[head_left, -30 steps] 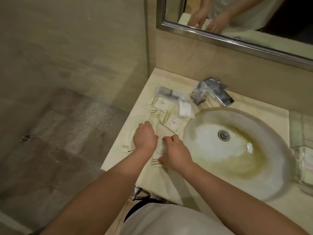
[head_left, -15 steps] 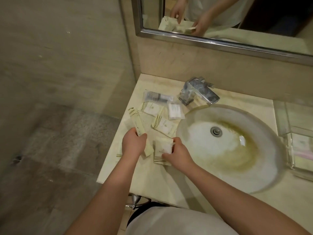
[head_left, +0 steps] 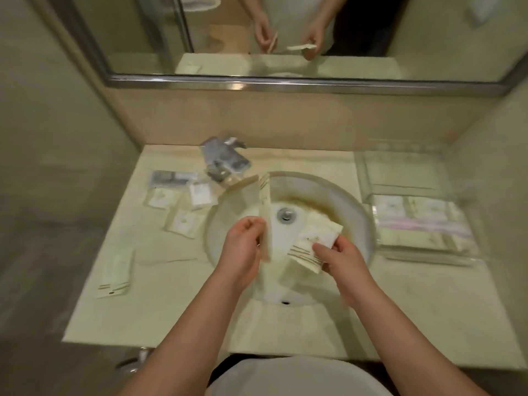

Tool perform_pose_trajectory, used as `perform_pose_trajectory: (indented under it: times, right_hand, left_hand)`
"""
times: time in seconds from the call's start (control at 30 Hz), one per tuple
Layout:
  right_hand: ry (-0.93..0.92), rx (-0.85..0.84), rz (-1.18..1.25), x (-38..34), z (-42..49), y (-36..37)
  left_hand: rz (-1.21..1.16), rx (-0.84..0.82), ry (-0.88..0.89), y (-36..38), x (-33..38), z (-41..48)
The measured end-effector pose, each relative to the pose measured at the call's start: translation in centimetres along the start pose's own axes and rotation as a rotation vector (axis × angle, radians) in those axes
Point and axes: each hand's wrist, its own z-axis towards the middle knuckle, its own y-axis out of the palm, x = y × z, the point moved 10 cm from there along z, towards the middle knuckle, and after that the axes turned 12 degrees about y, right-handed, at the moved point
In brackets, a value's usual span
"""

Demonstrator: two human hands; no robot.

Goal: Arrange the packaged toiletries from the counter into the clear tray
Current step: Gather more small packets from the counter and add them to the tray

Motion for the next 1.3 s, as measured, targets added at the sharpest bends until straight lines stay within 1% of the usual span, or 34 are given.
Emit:
perform_pose_trajectory:
  times: [0.07, 0.2, 0.3, 0.37, 0.43, 0.5, 0.57, 0.63, 0.73, 0.83, 0.93, 0.97, 1.07, 1.17, 1.23, 1.3]
  right_hand:
    - [0.003, 0.058, 0.076, -0.2, -0.3, -6.9]
    - [-0.005, 0.167, 0.157, -0.8, -0.1, -18.2]
    - [0.009, 0.208, 0.21, -0.8, -0.3, -23.8]
    - [0.026, 0.221, 0.226, -0.5, -0.1, -26.0]
    - [0.04, 0.233, 0.231, -0.4, 0.1, -27.6]
    - [0.055, 0.244, 0.242, -0.2, 0.4, -28.7]
    - [0.054, 0.258, 0.271, -0.3, 0.7, -29.7]
    - [0.05, 0.3, 0.305, -0.2, 0.6, -30.9]
    - [0.061, 0.387, 0.369, 0.8, 0.1, -32.5]
    - [0.091, 0.502, 0.397, 2.2, -1.1, -34.1]
    - [0.111, 0.603, 0.41, 3.1, -1.9, -35.3]
    - [0.118, 0.621, 0.406, 3.2, -2.1, -35.5]
    - [0.122, 0.631, 0.396, 2.7, -1.7, -35.9]
    - [0.1, 0.631, 0.406, 1.6, -1.1, -36.2]
    - [0.099, 0.63, 0.412, 1.3, -0.4, -36.5]
    - [0.108, 0.616, 0.403, 1.2, 0.5, -36.6]
  left_hand:
    - [0.045, -0.037, 0.0, 5.8, -1.9, -1.2]
    - [0.063, -0.023, -0.062, 14.9, -5.9, -2.6]
    - [0.092, -0.029, -0.114, 19.7, -8.5, -3.3]
    - [0.126, -0.074, -0.151, 21.8, -9.9, -3.6]
    - [0.155, -0.086, -0.183, 23.3, -10.8, -3.6]
    - [0.186, -0.083, -0.176, 24.2, -10.9, -3.2]
    - [0.237, -0.108, -0.133, 25.0, -10.4, -2.6]
    - [0.369, -0.176, -0.049, 25.4, -9.3, -1.5]
    - [0.669, -0.367, 0.125, 26.6, -7.5, 0.4]
    - [0.953, -0.568, 0.252, 29.7, -6.9, 2.4]
    - [1.142, -0.799, 0.326, 33.8, -8.6, 3.3]
    - [1.181, -0.848, 0.336, 34.7, -9.5, 3.4]
    - [1.252, -0.918, 0.348, 35.6, -12.3, 3.4]
    - [1.261, -0.93, 0.335, 35.0, -14.1, 3.2]
    - [1.29, -0.91, 0.378, 34.8, -14.3, 3.2]
    - [1.343, -0.89, 0.464, 34.9, -13.9, 2.9]
